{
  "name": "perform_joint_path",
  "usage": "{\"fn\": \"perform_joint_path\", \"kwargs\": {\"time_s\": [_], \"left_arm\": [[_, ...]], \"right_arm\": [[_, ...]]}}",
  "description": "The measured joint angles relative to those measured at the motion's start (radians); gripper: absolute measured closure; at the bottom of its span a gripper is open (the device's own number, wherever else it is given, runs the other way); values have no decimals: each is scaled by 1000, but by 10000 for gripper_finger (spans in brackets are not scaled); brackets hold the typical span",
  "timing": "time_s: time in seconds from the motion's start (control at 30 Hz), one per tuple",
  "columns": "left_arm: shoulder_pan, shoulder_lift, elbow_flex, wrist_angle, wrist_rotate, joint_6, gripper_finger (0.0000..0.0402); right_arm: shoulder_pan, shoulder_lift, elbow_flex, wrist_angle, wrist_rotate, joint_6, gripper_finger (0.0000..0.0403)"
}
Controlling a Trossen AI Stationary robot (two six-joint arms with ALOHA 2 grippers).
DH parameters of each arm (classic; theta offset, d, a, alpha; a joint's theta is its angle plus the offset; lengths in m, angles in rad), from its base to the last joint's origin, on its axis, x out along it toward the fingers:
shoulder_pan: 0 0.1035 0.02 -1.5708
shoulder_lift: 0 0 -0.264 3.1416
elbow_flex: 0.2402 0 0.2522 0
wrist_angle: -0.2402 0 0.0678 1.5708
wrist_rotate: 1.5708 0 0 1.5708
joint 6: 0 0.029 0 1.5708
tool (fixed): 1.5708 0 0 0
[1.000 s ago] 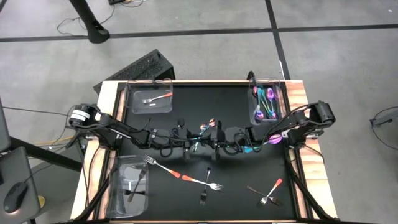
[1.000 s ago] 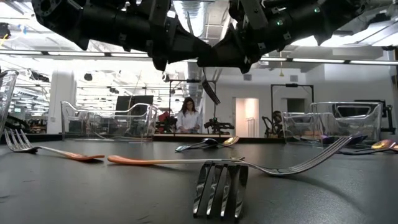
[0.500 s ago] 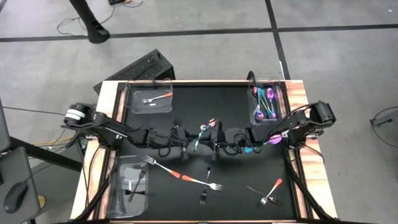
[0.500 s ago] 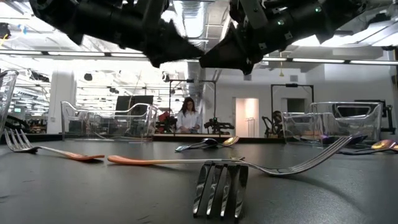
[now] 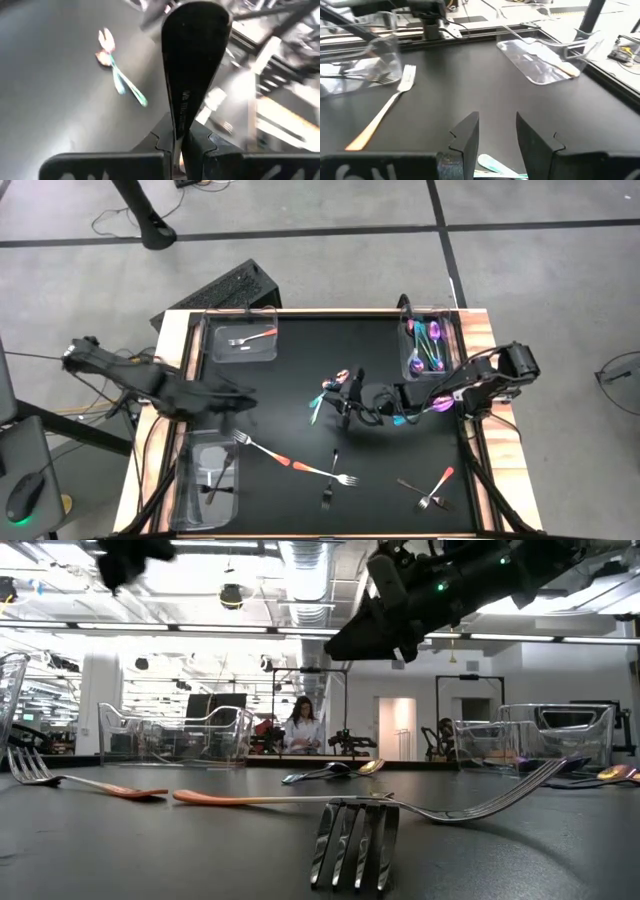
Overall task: Sort silverware by color (type)
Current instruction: Put the black fork into the bottom transparent bin, then put the orange fork into the top left transparent bin
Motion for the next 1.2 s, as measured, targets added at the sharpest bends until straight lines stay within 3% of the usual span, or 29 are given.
{"fn": "perform_joint_path", "kwargs": {"time_s": [0.1, 0.2, 0.33, 0.47, 0.63, 0.83, 1.07, 1.2], "left_arm": [[-84, -43, 49, -146, 76, -146, 397], [-195, -62, 14, -235, 96, -369, 397], [-336, -30, -86, -212, 159, -663, 397], [-461, 39, -177, -105, 242, -846, 396], [-552, 153, -234, 27, 251, -931, 380], [-579, 242, -236, 26, 252, -971, 311], [-573, 225, -236, -35, 238, -999, 244], [-566, 182, -236, -52, 127, -971, 235]], "right_arm": [[-11, 0, 0, -11, 1, 5, 256], [-10, 0, 0, -32, 1, 21, 259], [-9, 7, -1, -65, 3, 43, 259], [-9, 8, -1, -98, 7, 49, 258], [-10, 8, -1, -109, 7, 49, 257], [-10, 8, -1, -109, 6, 53, 257], [11, 8, -1, -132, -14, 61, 257], [34, -6, -1, -225, -94, 130, 257]]}}
